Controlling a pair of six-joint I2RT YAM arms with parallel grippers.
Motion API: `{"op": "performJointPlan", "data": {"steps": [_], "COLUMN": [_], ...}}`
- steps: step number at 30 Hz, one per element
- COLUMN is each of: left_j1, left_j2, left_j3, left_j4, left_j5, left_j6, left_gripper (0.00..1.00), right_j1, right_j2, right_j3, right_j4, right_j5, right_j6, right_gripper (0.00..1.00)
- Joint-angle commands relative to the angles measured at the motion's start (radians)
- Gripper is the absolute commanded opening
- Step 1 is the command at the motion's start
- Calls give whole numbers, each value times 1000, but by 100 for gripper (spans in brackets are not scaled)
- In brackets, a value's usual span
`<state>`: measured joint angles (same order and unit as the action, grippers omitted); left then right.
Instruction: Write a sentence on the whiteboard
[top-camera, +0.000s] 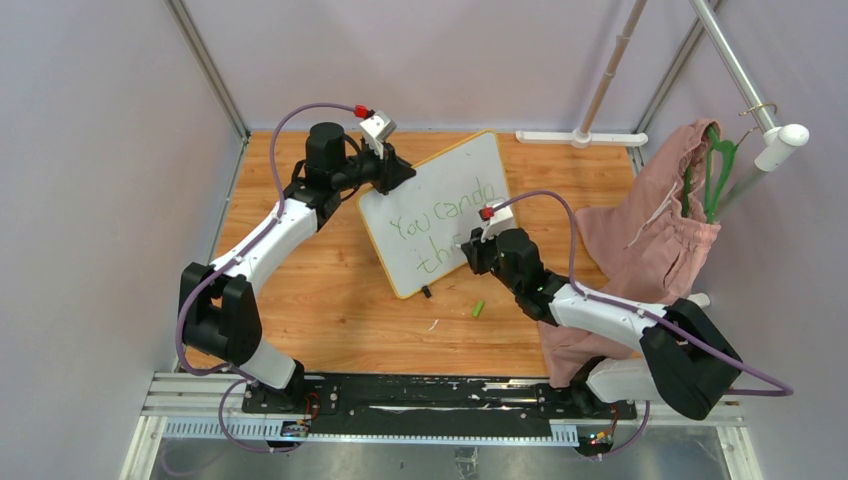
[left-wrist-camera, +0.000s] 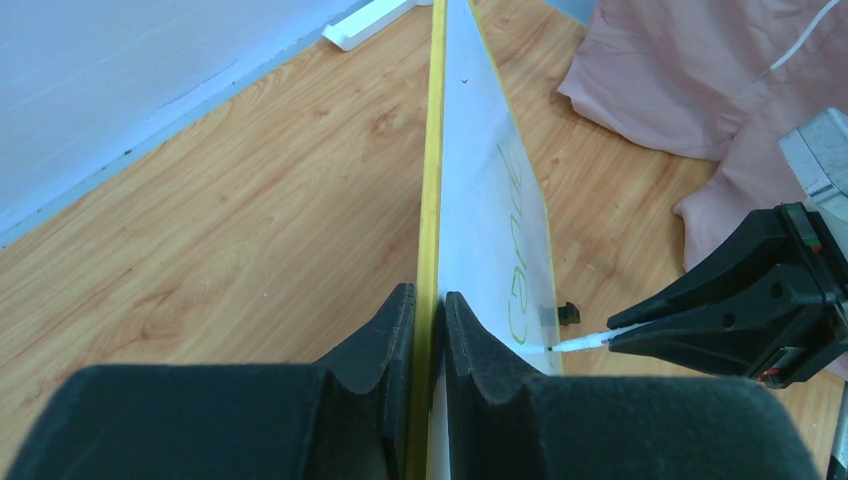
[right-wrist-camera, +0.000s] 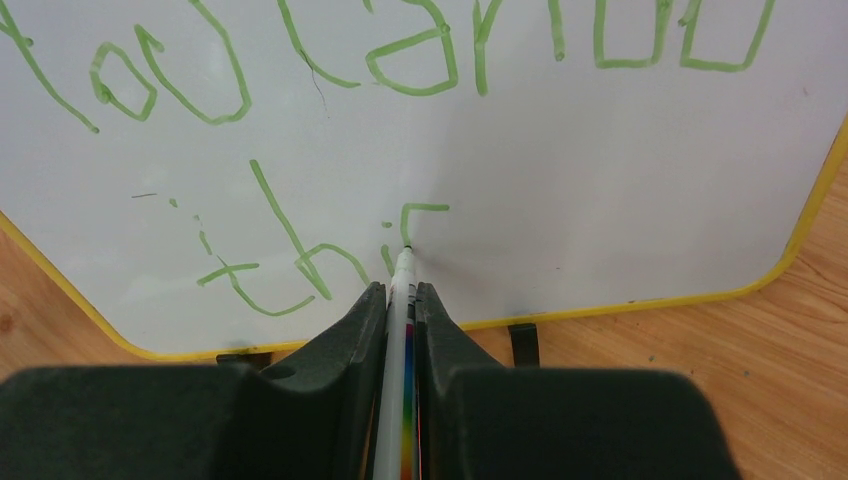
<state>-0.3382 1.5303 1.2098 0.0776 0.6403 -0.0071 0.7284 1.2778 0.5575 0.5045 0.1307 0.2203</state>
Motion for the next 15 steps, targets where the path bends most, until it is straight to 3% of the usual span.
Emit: {"op": "performJointPlan", "data": {"steps": [1,15], "left_j1": [-48,-51], "left_j2": [14,11], "left_j3": [-34,-36], "left_j4": [-100,-102], "left_j5": [44,43], "left_j6": [3,6], "left_gripper": [0,0], "right_j1": [12,-6], "right_j2": [-12,-4], "right_j3": [-21,8], "right_j4": [-22,-43], "right_j5": [19,70], "right_j6": [8,-6], "right_gripper": [0,0]}}
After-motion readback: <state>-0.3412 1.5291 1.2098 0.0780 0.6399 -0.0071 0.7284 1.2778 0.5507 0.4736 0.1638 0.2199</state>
